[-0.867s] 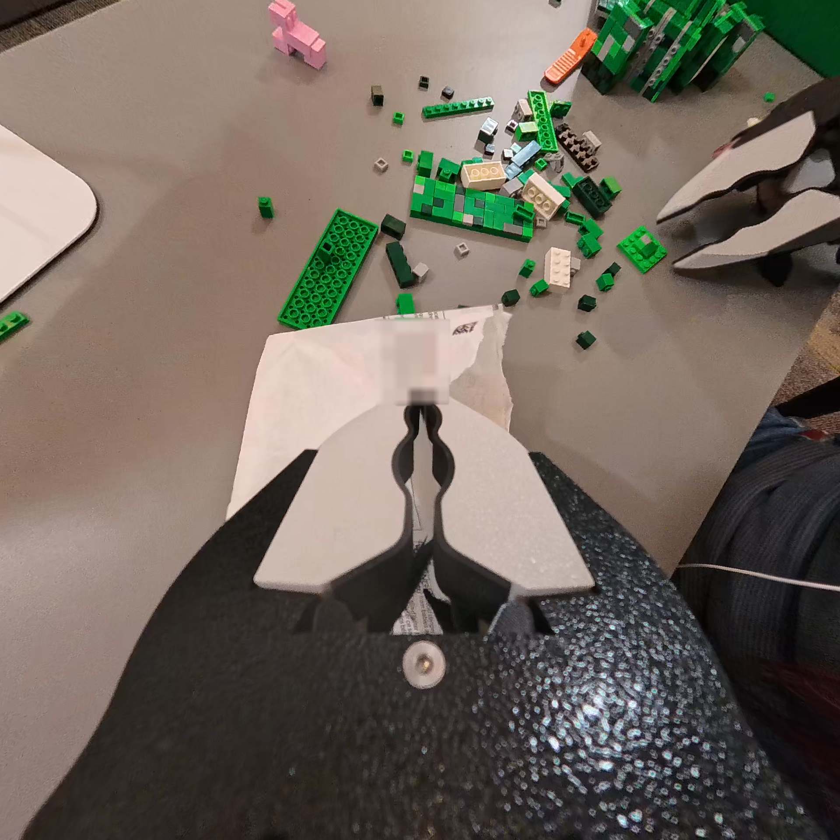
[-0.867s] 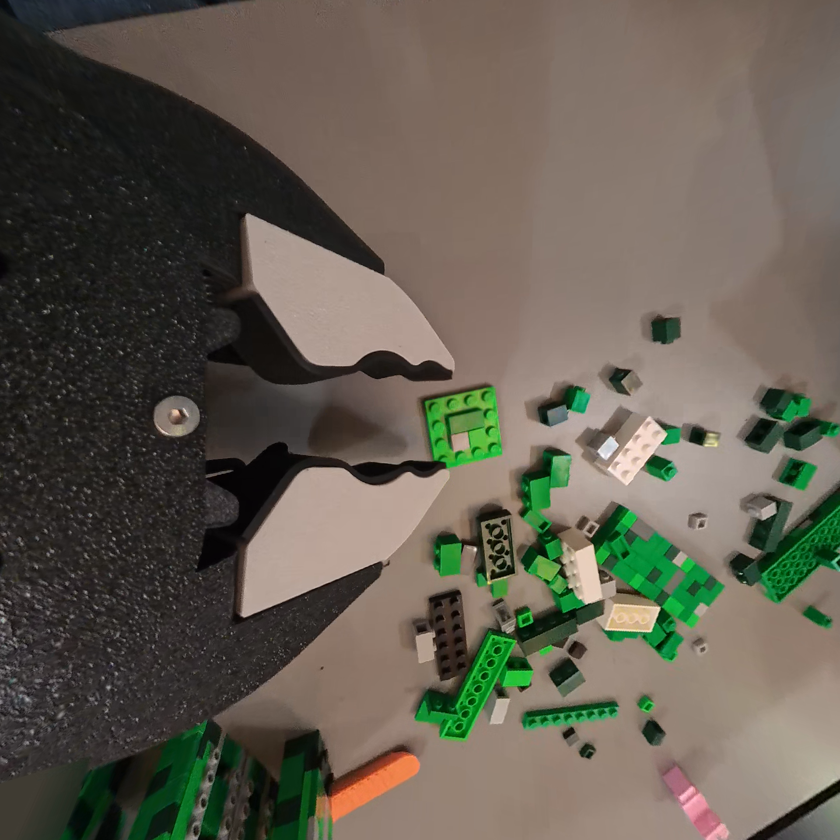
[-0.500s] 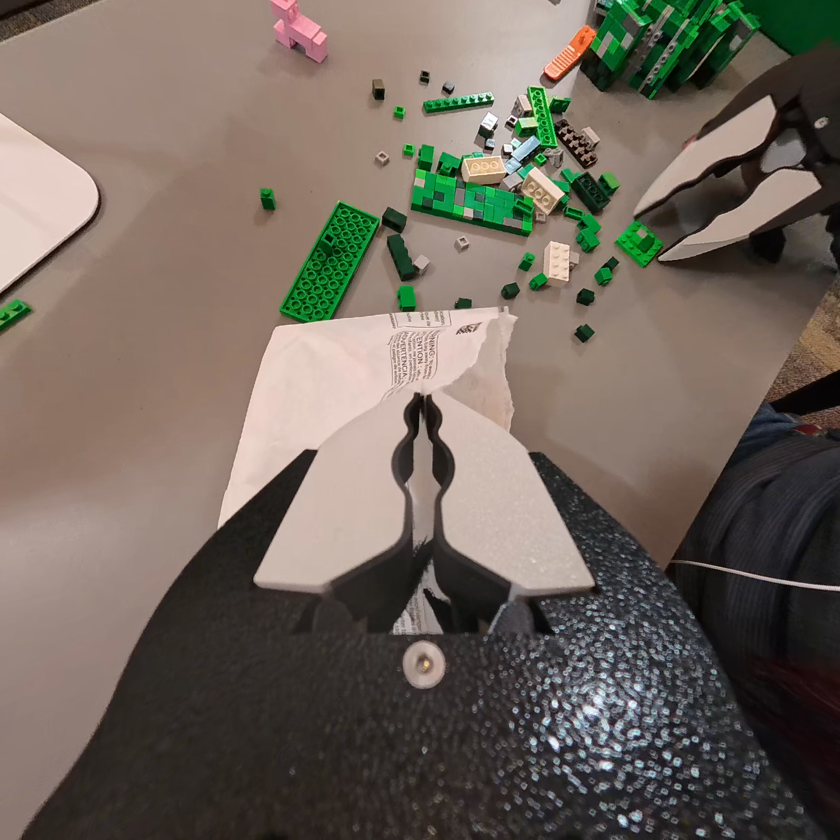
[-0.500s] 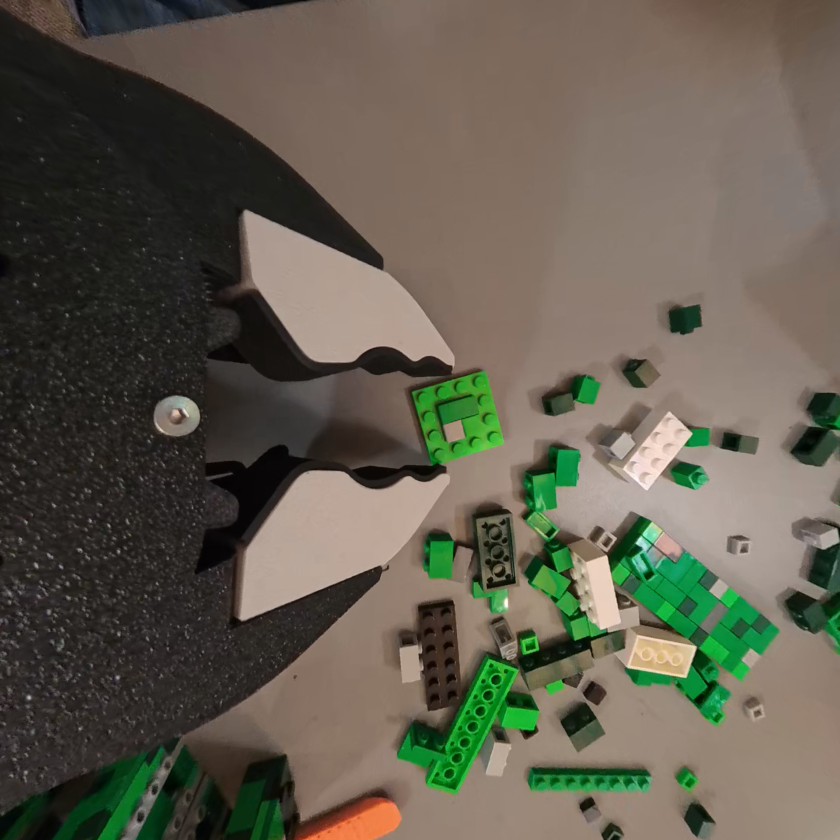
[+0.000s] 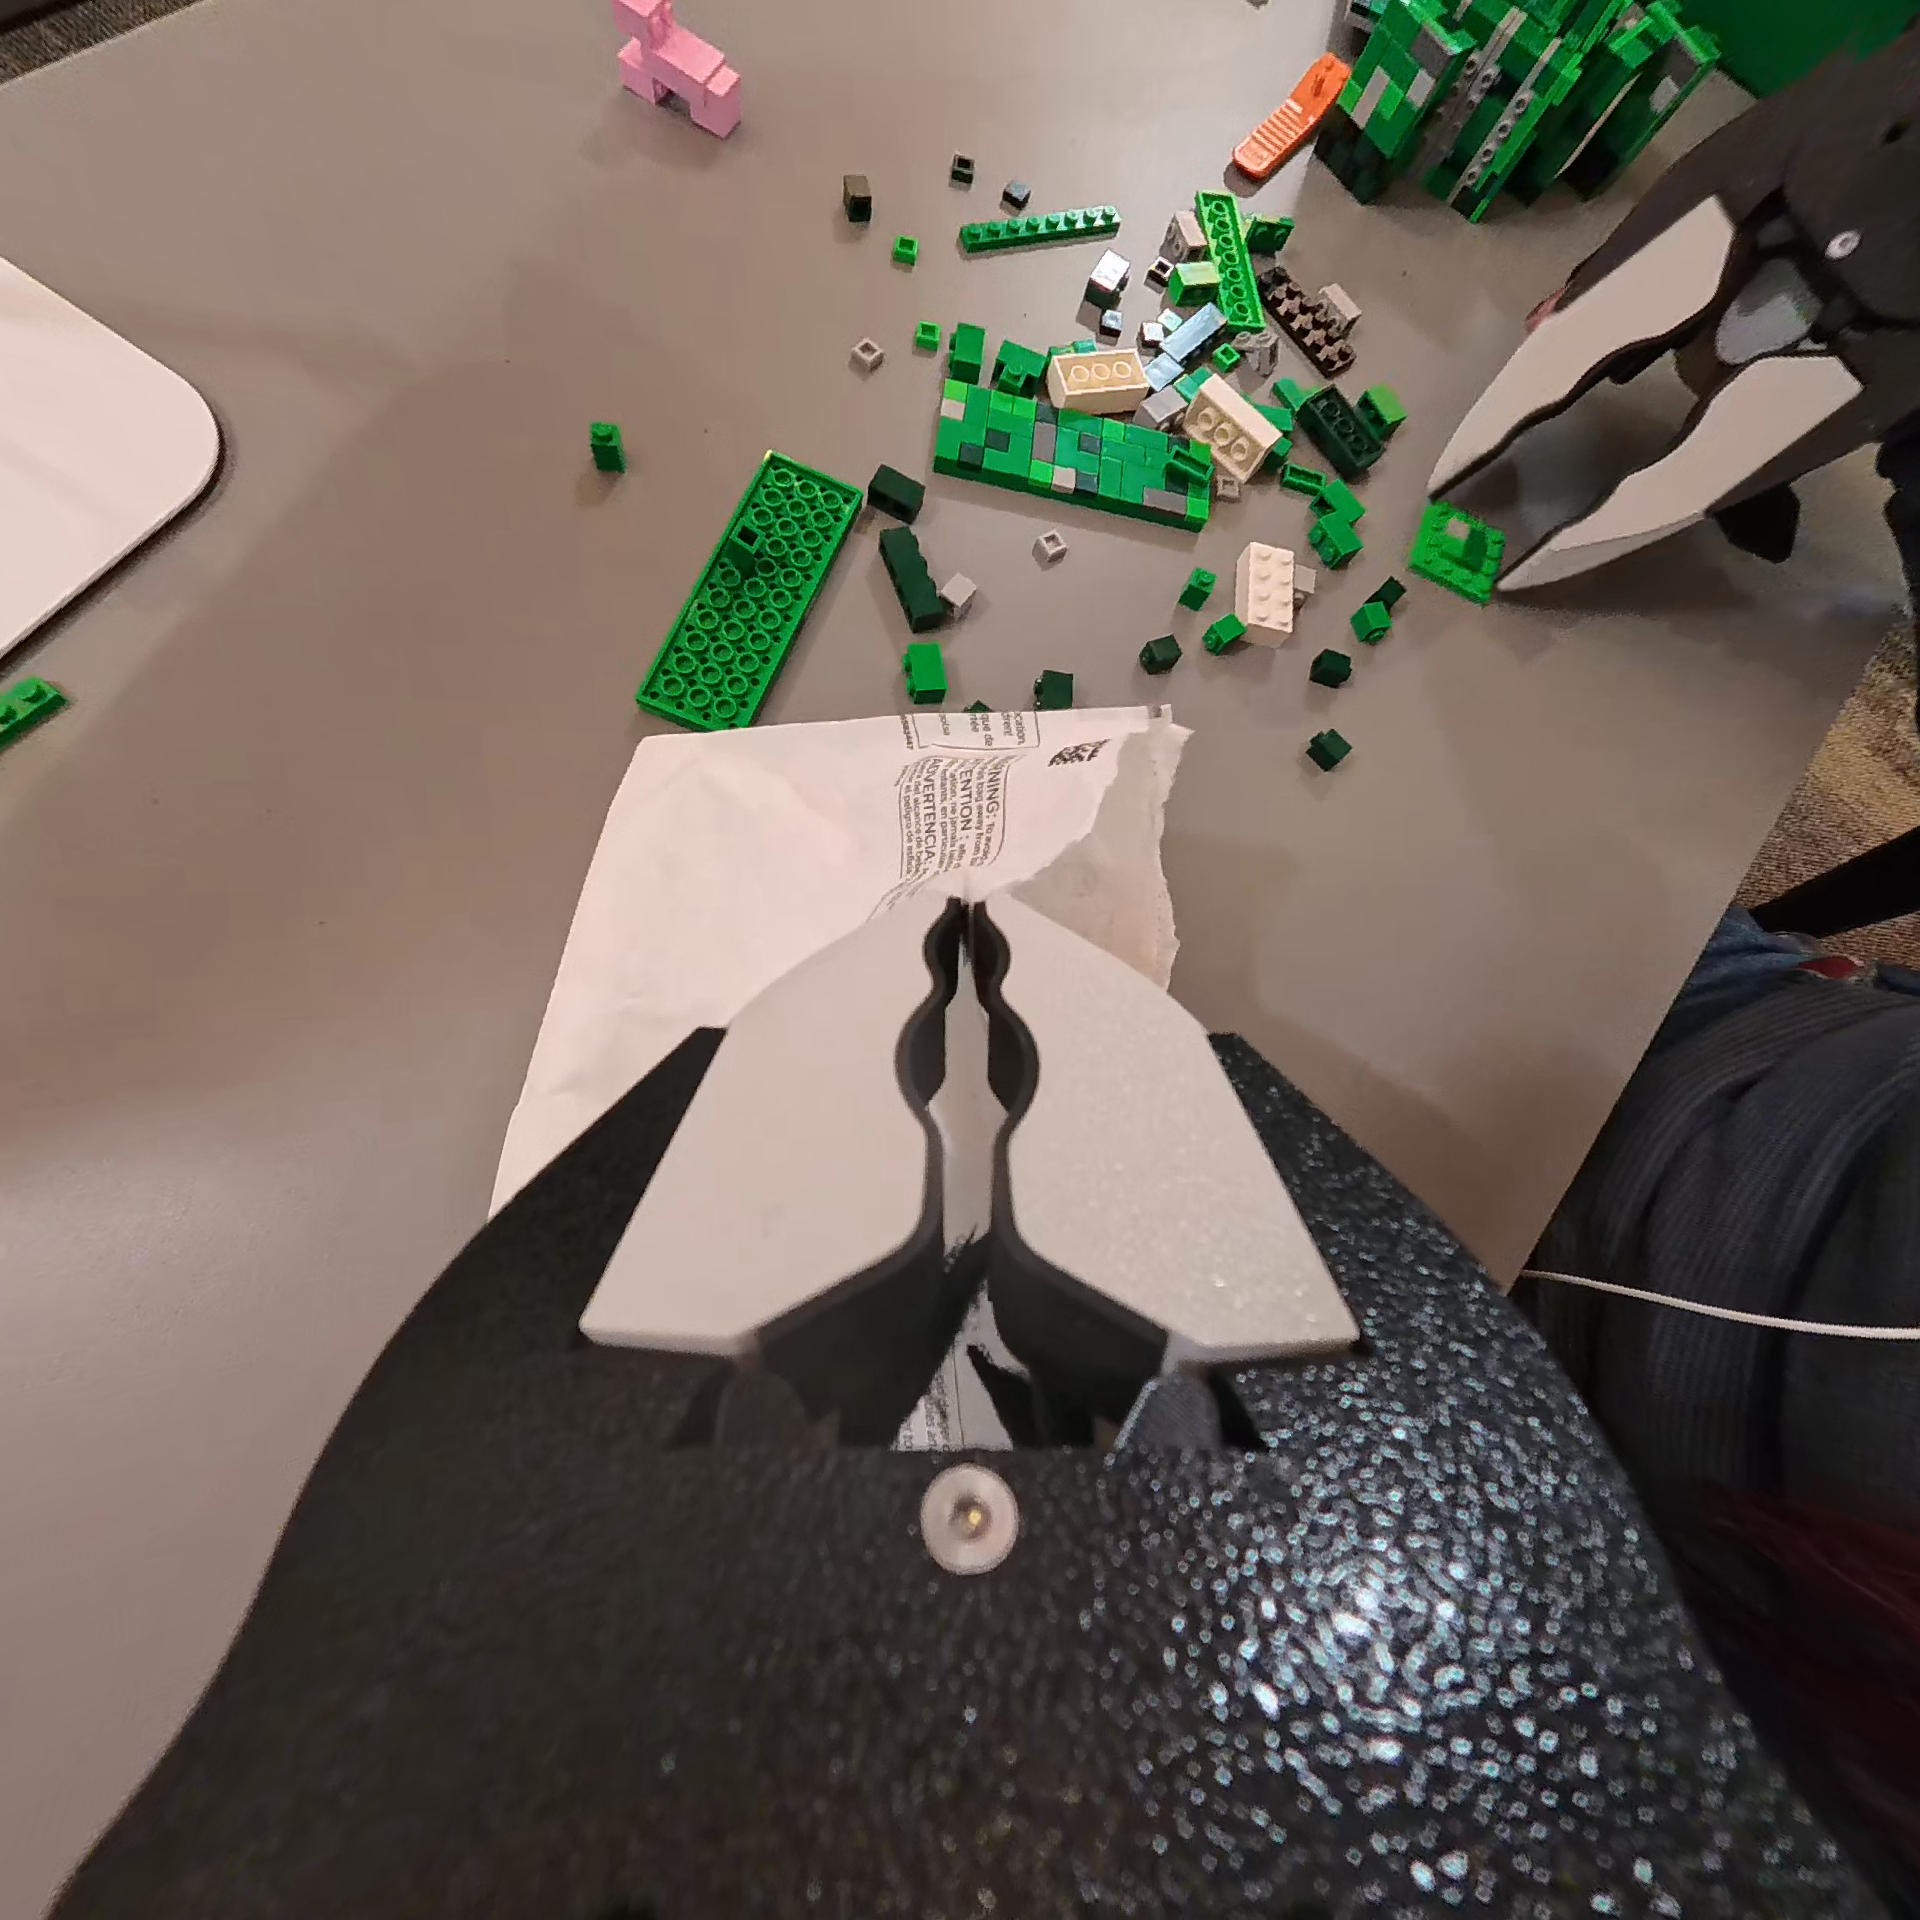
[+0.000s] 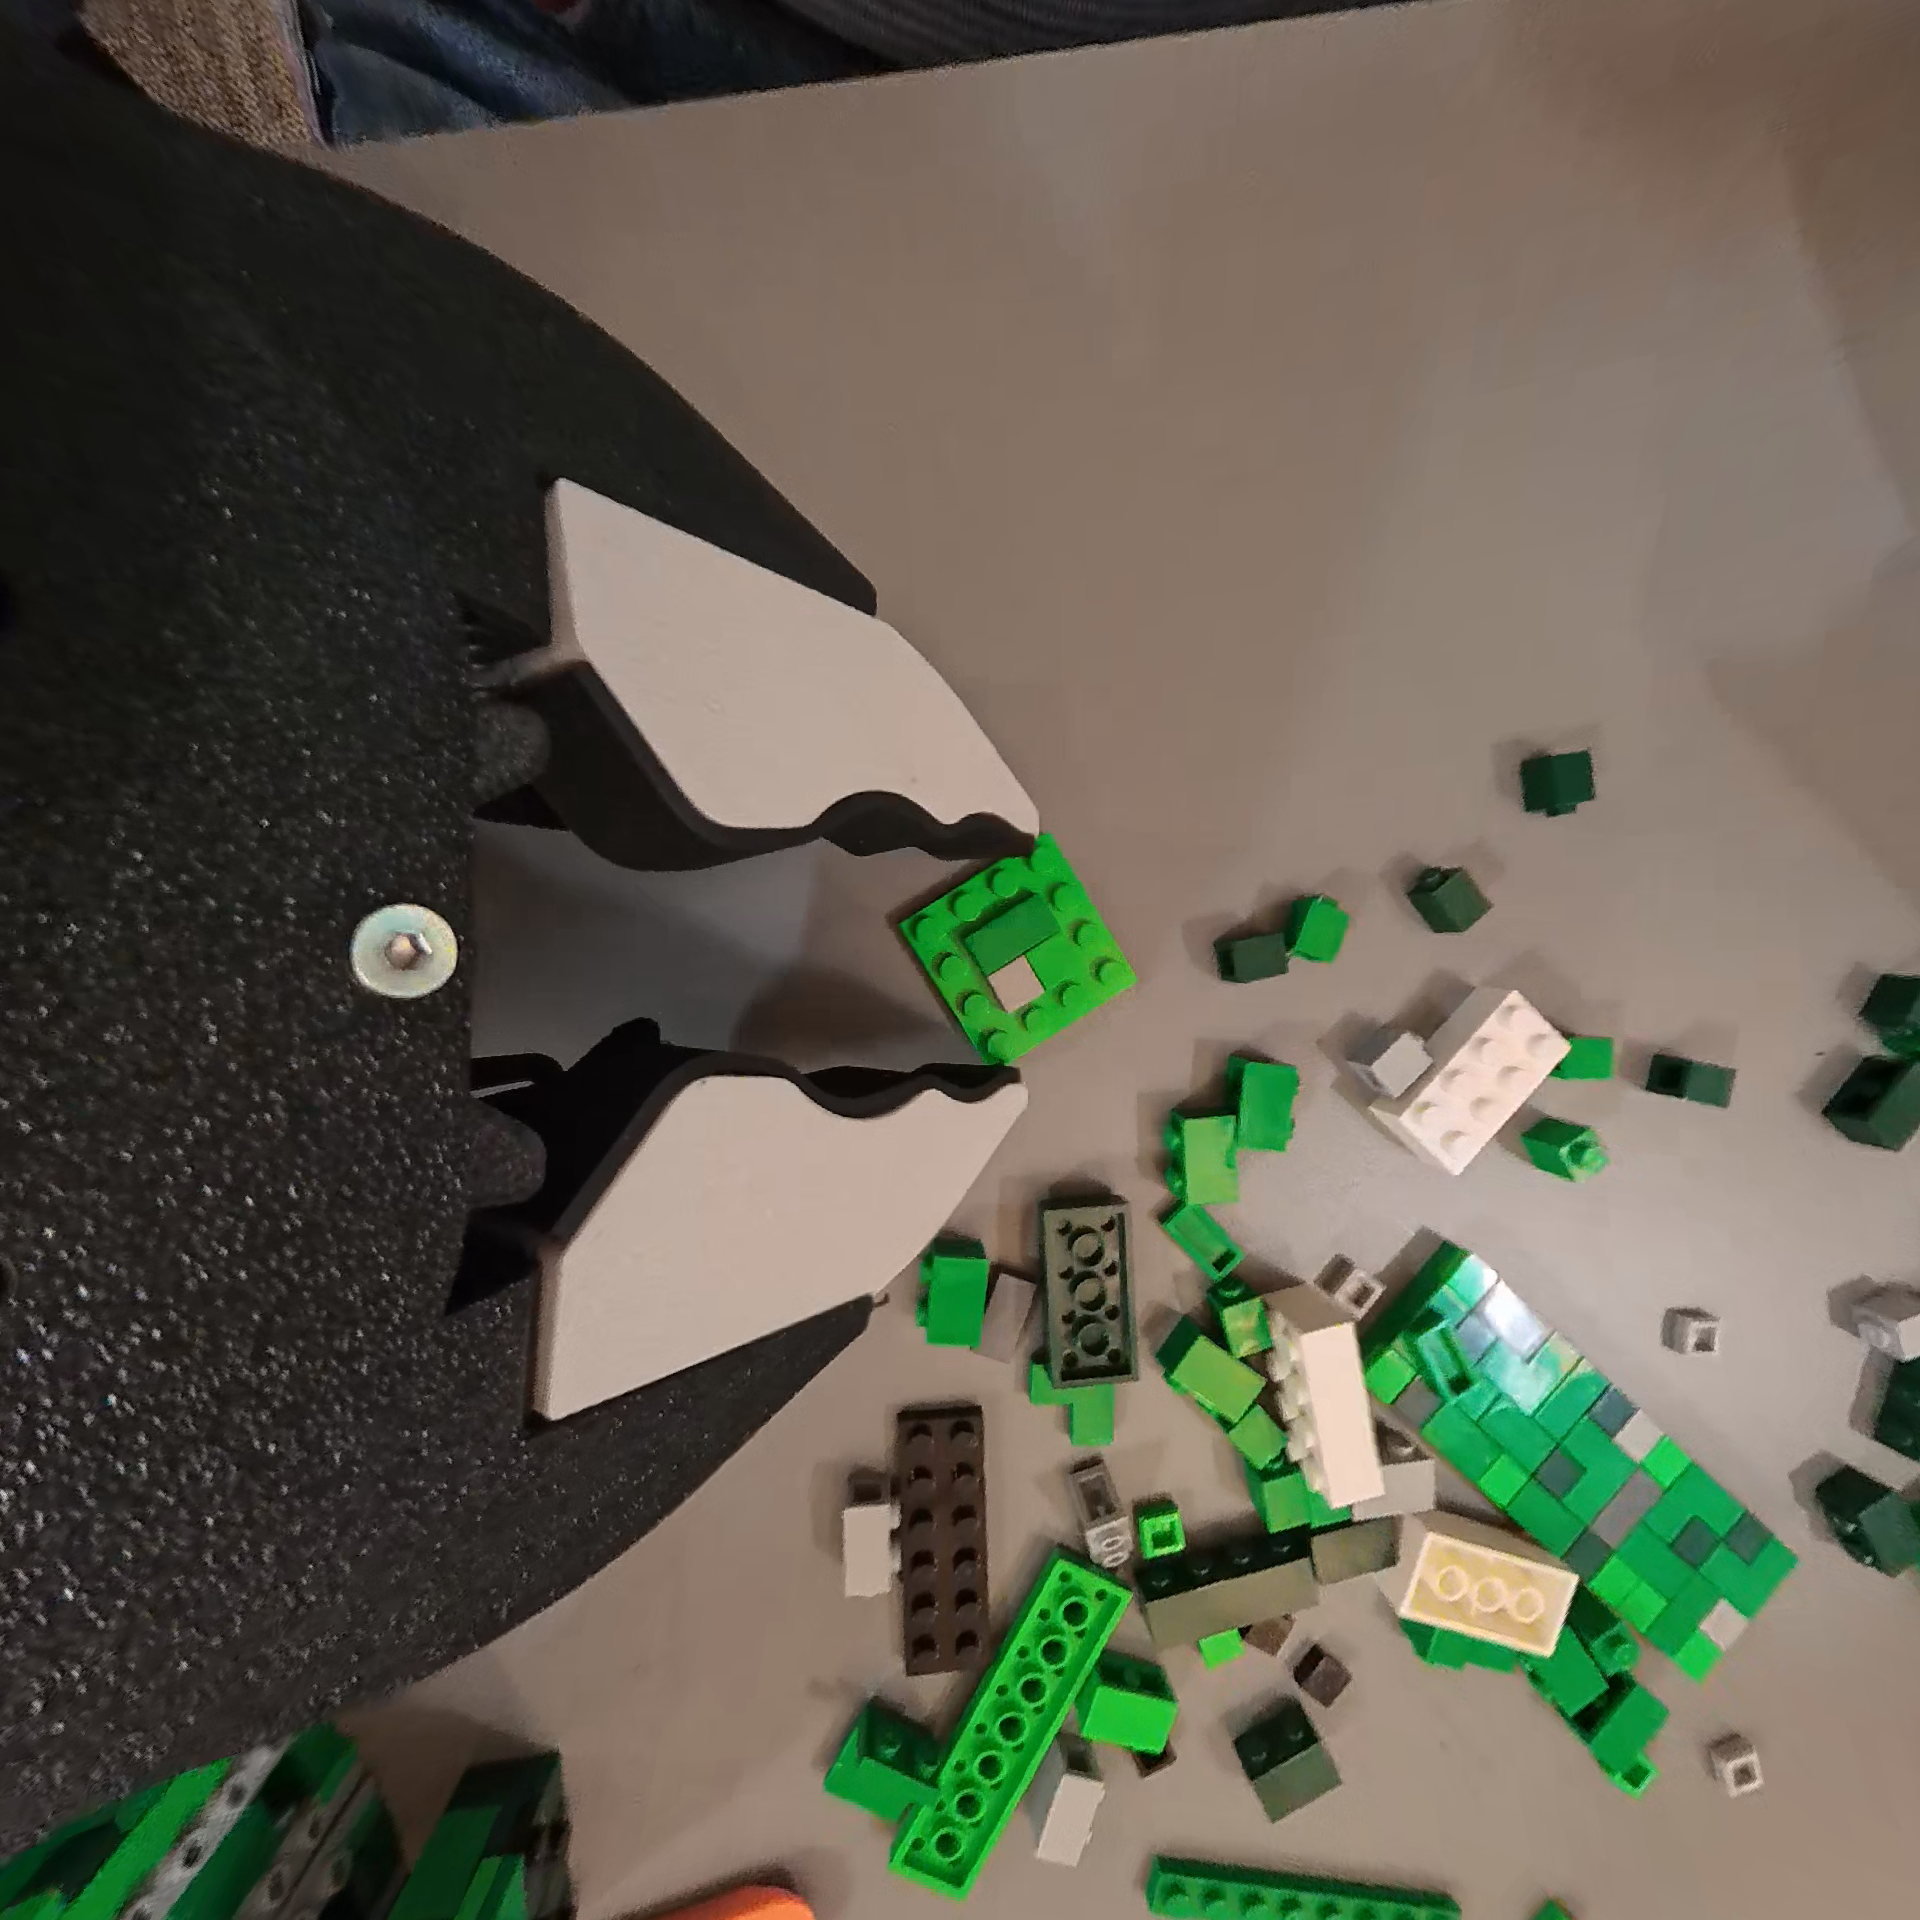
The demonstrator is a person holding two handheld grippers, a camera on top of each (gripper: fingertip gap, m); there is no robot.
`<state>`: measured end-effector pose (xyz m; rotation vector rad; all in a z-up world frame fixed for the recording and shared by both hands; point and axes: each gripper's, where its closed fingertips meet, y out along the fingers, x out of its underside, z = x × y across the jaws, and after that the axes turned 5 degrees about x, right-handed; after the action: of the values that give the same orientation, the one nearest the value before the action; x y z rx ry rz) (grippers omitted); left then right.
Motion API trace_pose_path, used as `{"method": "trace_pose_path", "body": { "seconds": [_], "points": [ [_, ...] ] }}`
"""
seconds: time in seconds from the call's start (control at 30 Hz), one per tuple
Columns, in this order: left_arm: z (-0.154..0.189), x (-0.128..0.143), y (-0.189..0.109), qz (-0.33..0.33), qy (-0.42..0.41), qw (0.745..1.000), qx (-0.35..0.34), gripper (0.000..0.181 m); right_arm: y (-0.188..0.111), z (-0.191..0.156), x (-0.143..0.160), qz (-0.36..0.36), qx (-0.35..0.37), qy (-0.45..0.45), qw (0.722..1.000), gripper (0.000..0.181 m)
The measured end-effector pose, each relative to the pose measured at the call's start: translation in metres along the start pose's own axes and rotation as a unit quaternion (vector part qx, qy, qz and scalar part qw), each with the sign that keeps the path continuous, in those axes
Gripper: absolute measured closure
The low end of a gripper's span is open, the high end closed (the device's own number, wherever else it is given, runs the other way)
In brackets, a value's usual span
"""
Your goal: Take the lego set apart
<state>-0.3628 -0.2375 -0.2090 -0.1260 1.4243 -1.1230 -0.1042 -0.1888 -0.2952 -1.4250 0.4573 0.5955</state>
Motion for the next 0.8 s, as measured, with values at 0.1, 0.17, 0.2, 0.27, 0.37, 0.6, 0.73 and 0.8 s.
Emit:
{"method": "trace_pose_path", "body": {
  "seconds": [0.1,0.17,0.2,0.27,0.37,0.6,0.73,0.8],
  "points": [
    [0.001,0.0,0.0,-0.002,0.001,1.0,0.001,0.18,-0.002,-0.001,-0.006,0.018,0.001,-0.001,1.0,0.144],
    [0.001,0.0,0.0,-0.002,0.001,1.0,0.002,0.18,-0.008,0.007,-0.007,0.035,0.023,0.011,0.999,0.145],
    [0.001,0.0,0.0,-0.002,0.001,1.0,0.002,0.18,-0.011,0.012,-0.008,0.045,0.037,0.018,0.998,0.145],
    [0.001,0.0,0.0,-0.002,0.001,1.0,0.002,0.18,-0.017,0.025,-0.007,0.056,0.072,0.03,0.995,0.146],
    [0.001,0.001,0.001,-0.005,0.001,1.0,0.004,0.18,-0.024,0.042,0.001,0.042,0.123,0.04,0.991,0.147],
    [0.003,0.001,0.003,-0.009,0.004,1.0,0.006,0.18,-0.041,0.083,0.026,0.009,0.228,0.115,0.967,0.154],
    [0.002,0.001,0.002,-0.008,0.003,1.0,0.006,0.18,-0.054,0.103,0.042,0.002,0.303,0.157,0.94,0.155],
    [0.002,0.001,0.002,-0.007,0.002,1.0,0.006,0.18,-0.062,0.111,0.047,0.009,0.334,0.177,0.926,0.156]
  ]
}}
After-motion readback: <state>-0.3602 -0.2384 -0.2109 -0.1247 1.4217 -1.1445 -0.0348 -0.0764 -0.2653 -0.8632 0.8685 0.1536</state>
